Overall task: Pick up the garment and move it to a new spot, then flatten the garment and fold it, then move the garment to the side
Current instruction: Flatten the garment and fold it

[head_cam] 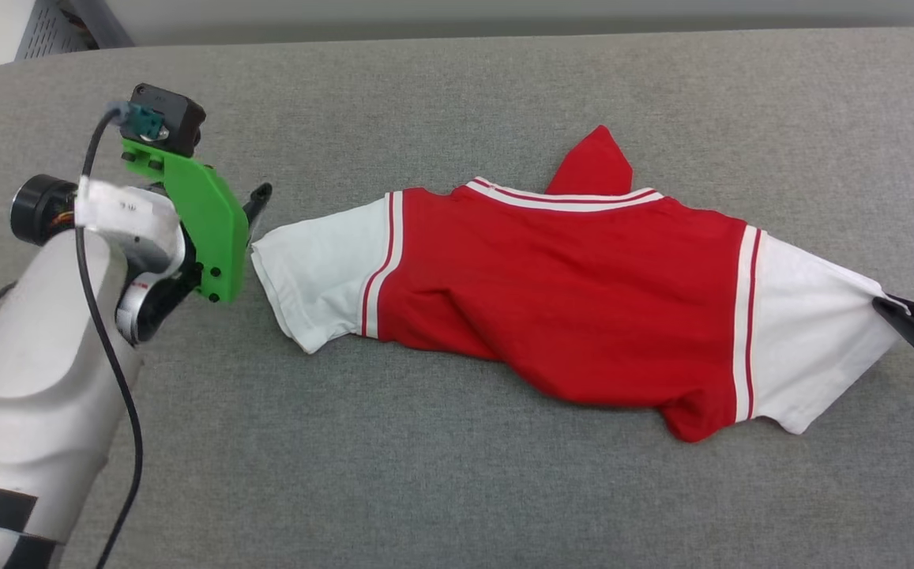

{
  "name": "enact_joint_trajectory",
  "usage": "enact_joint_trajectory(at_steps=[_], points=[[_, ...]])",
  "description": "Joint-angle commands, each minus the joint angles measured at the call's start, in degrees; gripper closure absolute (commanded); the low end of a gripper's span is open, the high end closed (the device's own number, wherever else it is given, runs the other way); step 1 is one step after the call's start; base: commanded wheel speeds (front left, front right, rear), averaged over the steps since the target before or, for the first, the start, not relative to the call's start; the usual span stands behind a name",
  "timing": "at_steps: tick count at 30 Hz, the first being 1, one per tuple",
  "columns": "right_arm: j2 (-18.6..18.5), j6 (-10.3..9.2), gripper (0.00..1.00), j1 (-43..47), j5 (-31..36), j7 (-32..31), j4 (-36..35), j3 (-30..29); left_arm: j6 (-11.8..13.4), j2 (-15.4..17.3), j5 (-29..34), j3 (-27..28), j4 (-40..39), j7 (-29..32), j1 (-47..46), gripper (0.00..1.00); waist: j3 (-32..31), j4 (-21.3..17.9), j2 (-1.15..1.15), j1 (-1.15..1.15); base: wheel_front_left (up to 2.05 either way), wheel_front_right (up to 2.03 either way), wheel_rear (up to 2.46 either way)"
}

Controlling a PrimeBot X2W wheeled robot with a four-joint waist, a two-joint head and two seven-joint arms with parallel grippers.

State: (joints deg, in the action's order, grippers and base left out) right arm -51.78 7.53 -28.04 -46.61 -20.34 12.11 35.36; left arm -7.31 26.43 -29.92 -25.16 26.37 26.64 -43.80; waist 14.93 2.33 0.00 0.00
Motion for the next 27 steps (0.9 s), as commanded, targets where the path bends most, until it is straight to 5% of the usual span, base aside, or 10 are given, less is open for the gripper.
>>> enact_joint_trajectory(at_steps=[1,9,24,25,26,27], points=[[0.4,-0.04,1.00,0.6,0.6,0.4,-0.4,-0.5,-0.2,1.6,-2.9,-1.5,-0.5,3.8,-2.2,0.00,0.9,-0.6,0.00,0.00,0.00,0.00,0.00],[1.6,-0.04,1.00,-1.3,1.5,0.5,-2.0,-0.9,-0.2,5.6,-12.0,-9.4,1.0,18.4,-7.7,0.00,4.9,-3.0,0.00,0.00,0.00,0.00,0.00],[1.8,-0.04,1.00,-4.9,2.0,1.7,-2.8,0.8,-0.2,6.6,-15.4,-18.8,7.5,22.8,-9.9,0.00,9.7,-5.9,0.00,0.00,0.00,0.00,0.00],[1.8,-0.04,1.00,-5.1,2.0,1.8,-2.8,1.0,-0.2,6.7,-15.6,-20.0,7.5,23.2,-9.8,0.09,9.8,-6.0,0.00,0.00,0.00,0.00,0.00],[1.9,-0.04,1.00,-5.2,2.0,1.9,-2.7,1.1,-0.2,7.0,-15.7,-21.0,7.2,23.4,-9.8,1.00,9.9,-6.1,0.00,0.00,0.00,0.00,0.00],[1.8,-0.04,1.00,-5.4,2.0,1.9,-2.7,1.2,-0.2,7.3,-16.0,-22.1,7.0,23.5,-9.8,1.00,9.9,-6.1,0.00,0.00,0.00,0.00,0.00]])
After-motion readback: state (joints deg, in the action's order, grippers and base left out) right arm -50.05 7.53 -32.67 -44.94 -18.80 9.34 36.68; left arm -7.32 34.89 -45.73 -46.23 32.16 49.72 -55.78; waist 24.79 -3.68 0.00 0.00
